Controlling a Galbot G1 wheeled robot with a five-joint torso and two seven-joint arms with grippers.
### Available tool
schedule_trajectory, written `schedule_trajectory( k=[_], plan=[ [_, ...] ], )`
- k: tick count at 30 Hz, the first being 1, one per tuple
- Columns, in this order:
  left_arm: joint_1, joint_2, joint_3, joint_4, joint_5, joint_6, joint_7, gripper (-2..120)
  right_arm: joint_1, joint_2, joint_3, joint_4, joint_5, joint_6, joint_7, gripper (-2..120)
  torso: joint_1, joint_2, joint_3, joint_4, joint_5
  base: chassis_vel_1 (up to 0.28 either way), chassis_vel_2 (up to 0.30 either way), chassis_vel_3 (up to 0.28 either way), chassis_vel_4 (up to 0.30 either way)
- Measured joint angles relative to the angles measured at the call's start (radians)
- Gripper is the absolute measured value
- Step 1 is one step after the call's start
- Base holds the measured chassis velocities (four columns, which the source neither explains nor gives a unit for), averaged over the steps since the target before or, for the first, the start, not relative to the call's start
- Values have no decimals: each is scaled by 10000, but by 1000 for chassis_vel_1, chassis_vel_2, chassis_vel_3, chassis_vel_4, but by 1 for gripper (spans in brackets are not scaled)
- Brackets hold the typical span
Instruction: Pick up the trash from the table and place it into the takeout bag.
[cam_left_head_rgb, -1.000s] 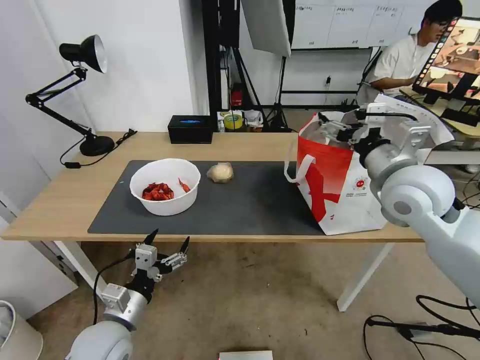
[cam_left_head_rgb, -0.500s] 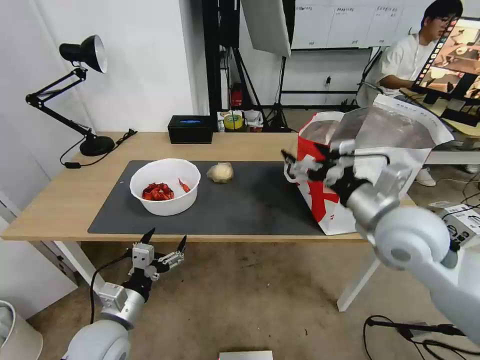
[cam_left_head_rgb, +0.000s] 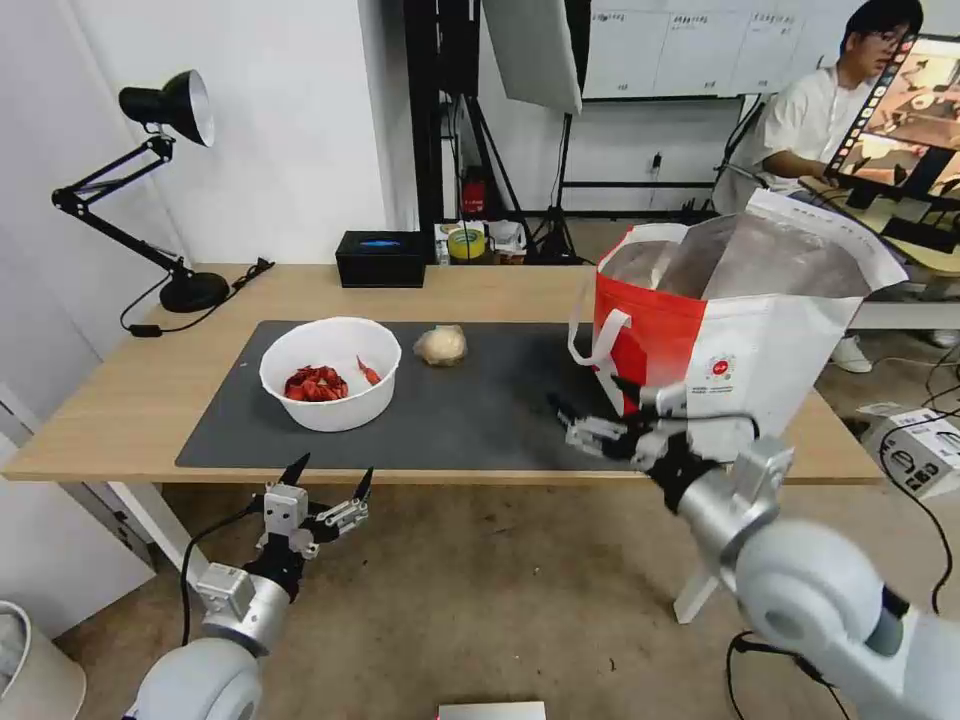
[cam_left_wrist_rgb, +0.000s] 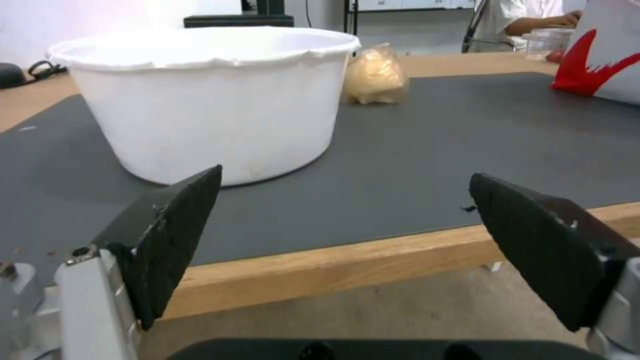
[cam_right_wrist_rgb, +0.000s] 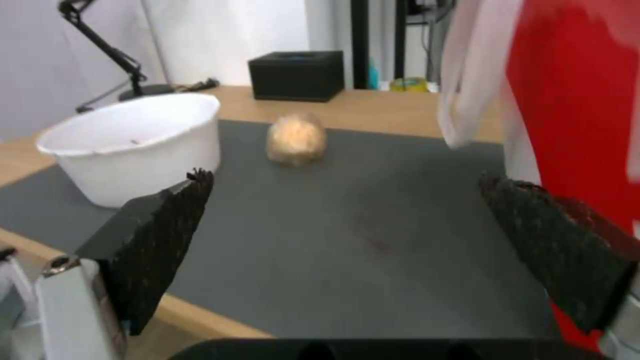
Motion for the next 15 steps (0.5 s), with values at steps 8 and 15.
schedule_trajectory(
  k=[8,15],
  plan=[
    [16,-46,31,7,34,-8,3,100,-1163,572,141,-311,-1564,1049,6,100,0,0,0,0,-2,0,0,0,0],
    [87,-111,24,-6,72,-18,3,100,-1946,914,203,-569,-2292,1551,17,100,2,-1,0,1,-2,0,0,0,0]
  ],
)
